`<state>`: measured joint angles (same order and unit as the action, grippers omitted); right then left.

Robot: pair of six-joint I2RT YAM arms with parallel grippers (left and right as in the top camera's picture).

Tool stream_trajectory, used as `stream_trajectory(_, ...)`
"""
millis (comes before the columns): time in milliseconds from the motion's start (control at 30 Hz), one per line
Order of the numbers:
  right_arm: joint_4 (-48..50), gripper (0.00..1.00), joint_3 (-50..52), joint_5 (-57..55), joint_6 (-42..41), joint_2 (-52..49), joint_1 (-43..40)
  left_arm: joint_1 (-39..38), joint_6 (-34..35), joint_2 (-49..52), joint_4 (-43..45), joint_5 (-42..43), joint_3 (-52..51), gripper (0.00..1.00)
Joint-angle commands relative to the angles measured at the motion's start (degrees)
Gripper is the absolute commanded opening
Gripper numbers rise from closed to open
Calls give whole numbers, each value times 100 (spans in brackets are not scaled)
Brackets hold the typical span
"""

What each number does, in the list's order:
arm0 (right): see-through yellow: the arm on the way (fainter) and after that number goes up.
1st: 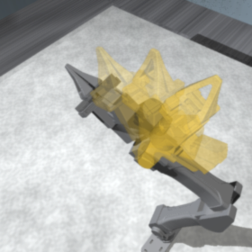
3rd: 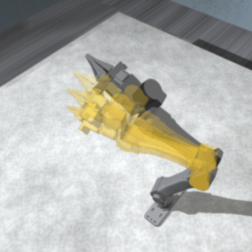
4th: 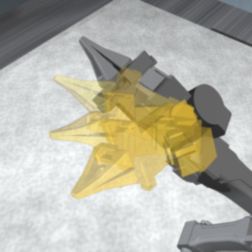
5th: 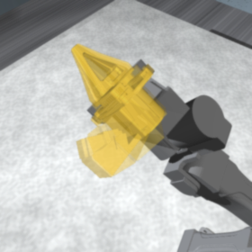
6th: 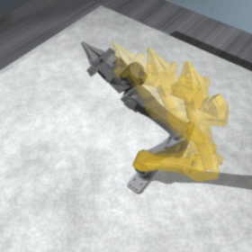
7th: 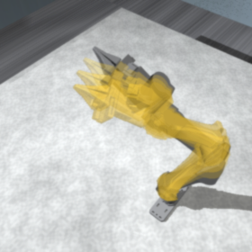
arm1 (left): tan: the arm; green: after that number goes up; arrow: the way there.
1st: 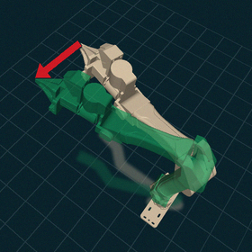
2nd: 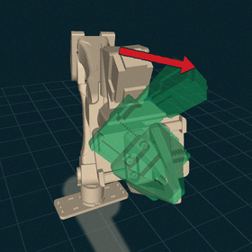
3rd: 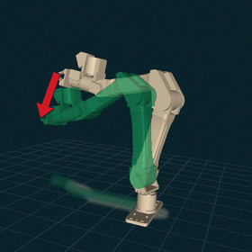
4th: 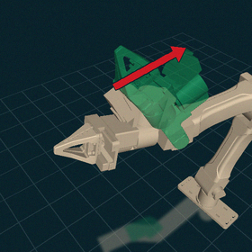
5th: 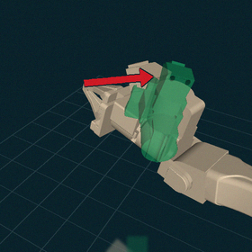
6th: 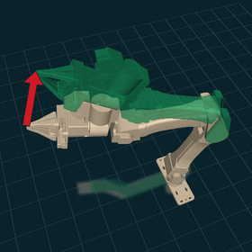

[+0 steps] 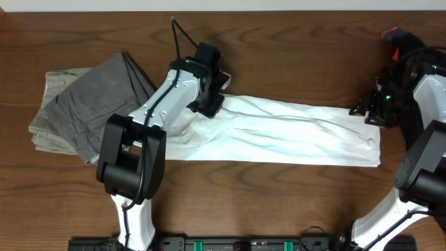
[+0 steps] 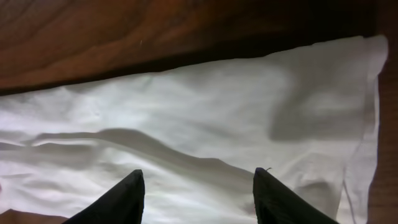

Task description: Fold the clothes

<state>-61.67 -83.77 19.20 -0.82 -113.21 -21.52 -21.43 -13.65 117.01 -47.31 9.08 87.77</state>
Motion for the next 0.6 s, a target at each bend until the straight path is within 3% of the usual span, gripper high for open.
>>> stream_trajectory(0,-4,54,37,-35,-44,26,-22,7,-66,-26,-74,103,13,28)
stream_trajectory(133,0,54,37,-37,-44,26,-22,-57,-50,-133,-372,249,116,9)
stream_trajectory(367,39,54,37,-35,-44,26,-22,-313,107,-616,-693,247,302,10)
stream_trajectory(433,35,54,37,-35,-44,26,-22,-380,105,-671,-697,223,302,28)
stream_trajectory(467,35,54,37,-35,-44,26,-22,-402,105,-675,-695,212,302,51)
stream_trajectory(533,33,54,37,-35,-44,26,-22,-404,105,-654,-684,184,291,65)
stream_trajectory(567,28,54,37,-35,-44,26,-22,-402,105,-649,-684,184,280,65)
